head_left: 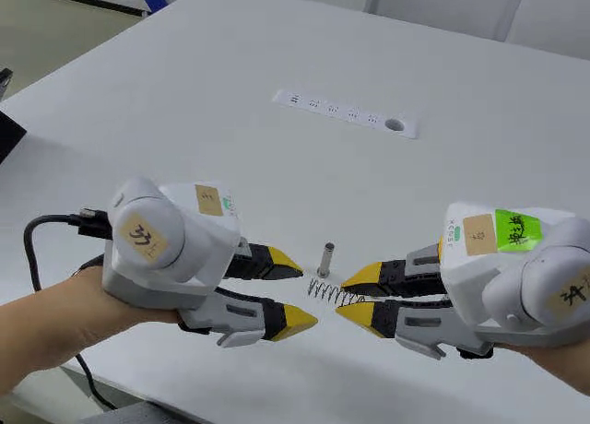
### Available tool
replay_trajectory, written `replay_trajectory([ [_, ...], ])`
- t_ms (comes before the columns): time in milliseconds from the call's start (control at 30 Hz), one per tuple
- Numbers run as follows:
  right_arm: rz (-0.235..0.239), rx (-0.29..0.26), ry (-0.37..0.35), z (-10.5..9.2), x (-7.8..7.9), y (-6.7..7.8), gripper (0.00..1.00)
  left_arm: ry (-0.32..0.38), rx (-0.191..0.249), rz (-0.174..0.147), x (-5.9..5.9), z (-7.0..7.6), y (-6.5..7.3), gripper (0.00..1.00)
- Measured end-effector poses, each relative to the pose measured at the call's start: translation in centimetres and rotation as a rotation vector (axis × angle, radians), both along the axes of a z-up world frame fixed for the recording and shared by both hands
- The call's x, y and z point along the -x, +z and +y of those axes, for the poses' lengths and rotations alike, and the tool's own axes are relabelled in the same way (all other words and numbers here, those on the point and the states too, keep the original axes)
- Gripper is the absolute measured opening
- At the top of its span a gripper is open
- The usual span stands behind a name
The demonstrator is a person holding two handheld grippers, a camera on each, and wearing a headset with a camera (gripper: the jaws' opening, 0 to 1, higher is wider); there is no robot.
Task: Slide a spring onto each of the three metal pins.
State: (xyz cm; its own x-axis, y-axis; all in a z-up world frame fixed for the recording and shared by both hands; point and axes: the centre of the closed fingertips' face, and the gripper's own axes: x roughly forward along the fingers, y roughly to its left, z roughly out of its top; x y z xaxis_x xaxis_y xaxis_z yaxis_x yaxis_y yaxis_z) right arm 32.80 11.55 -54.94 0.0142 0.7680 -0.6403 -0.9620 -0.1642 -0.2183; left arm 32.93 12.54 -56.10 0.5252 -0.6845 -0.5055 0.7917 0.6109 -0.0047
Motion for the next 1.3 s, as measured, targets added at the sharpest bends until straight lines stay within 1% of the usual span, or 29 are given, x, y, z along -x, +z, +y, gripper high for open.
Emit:
replay_trajectory([
  [100, -0.017, 0.023, 0.037, -0.6, 0.5, -0.1, 0.1, -0.016, -0.012, -0.016, 0.2, -1.1, 0.4, 0.31],
  [167, -0.021, 0.024, 0.055, -0.8, 0.8, 0.0, 0.1, -0.03, -0.017, -0.025, 0.3, -1.7, 0.7, 0.3],
  [200, -0.022, 0.026, 0.065, -0.9, 1.0, 0.1, 0.1, -0.044, -0.028, -0.034, 0.4, -2.1, 0.7, 0.28],
  [233, -0.02, 0.029, 0.076, -1.0, 1.2, 0.1, 0.1, -0.058, -0.035, -0.036, 0.5, -2.4, 0.8, 0.25],
  [267, -0.03, 0.03, 0.09, -1.2, 1.2, 0.1, 0.1, -0.072, -0.037, -0.034, 0.6, -2.8, 1.0, 0.21],
  [300, -0.027, 0.032, 0.095, -1.3, 1.3, 0.2, 0.1, -0.08, -0.039, -0.041, 0.7, -3.1, 1.2, 0.17],
  [333, -0.022, 0.028, 0.103, -1.4, 1.4, 0.3, 0.1, -0.086, -0.042, -0.048, 0.6, -3.3, 1.3, 0.15],
  [367, -0.03, 0.031, 0.116, -1.6, 1.4, 0.3, 0.1, -0.101, -0.058, -0.046, 0.8, -3.5, 1.2, 0.16],
  [433, -0.024, 0.028, 0.126, -1.8, 1.5, 0.6, 0.1, -0.119, -0.083, -0.05, 0.7, -3.8, 1.0, 0.14],
  [567, -0.036, 0.039, 0.151, -2.4, 1.5, 0.5, 0.1, -0.135, -0.096, -0.064, 0.7, -4.4, 1.0, 0.13],
  [667, -0.041, 0.035, 0.154, -2.7, 1.4, 0.7, 0.1, -0.126, -0.096, -0.068, 0.6, -4.7, 1.1, 0.12],
  [700, -0.049, 0.033, 0.161, -2.9, 1.3, 0.8, 0.1, -0.126, -0.098, -0.075, 0.6, -4.9, 1.1, 0.11],
  [800, -0.062, 0.025, 0.185, -3.2, 1.3, 0.9, 0.11, -0.136, -0.121, -0.093, 0.6, -5.2, 1.3, 0.11],
  [833, -0.068, 0.016, 0.183, -3.3, 1.2, 1.1, 0.11, -0.14, -0.133, -0.1, 0.5, -5.4, 1.4, 0.1],
  [867, -0.076, -0.008, 0.178, -3.3, 1.0, 1.3, 0.11, -0.143, -0.148, -0.113, 0.4, -5.4, 1.6, 0.1],
  [933, -0.08, -0.02, 0.183, -3.6, 0.8, 1.4, 0.11, -0.143, -0.15, -0.115, 0.2, -5.6, 1.8, 0.1],
  [1000, -0.053, -0.027, 0.172, -3.8, 0.6, 1.4, 0.12, -0.147, -0.156, -0.119, 0.0, -5.9, 1.9, 0.1],
  [1067, -0.003, -0.029, 0.155, -4.0, 0.5, 1.5, 0.12, -0.154, -0.163, -0.121, 0.0, -6.2, 2.1, 0.1],
  [1100, 0.008, -0.028, 0.149, -4.1, 0.4, 1.4, 0.12, -0.158, -0.167, -0.124, 0.0, -6.3, 2.1, 0.1],
  [1133, 0.01, -0.028, 0.142, -4.2, 0.1, 1.4, 0.12, -0.162, -0.17, -0.126, -0.1, -6.4, 2.2, 0.1],
  [1200, 0.017, -0.042, 0.135, -4.4, 0.1, 1.5, 0.12, -0.164, -0.173, -0.13, -0.3, -6.4, 2.3, 0.1],
  [1267, 0.044, -0.026, 0.107, -4.7, -0.2, 1.2, 0.12, -0.17, -0.169, -0.127, -0.3, -6.5, 2.4, 0.1],
  [1300, 0.044, -0.035, 0.107, -4.7, -0.3, 1.2, 0.12, -0.169, -0.172, -0.13, -0.3, -6.5, 2.4, 0.1],
])
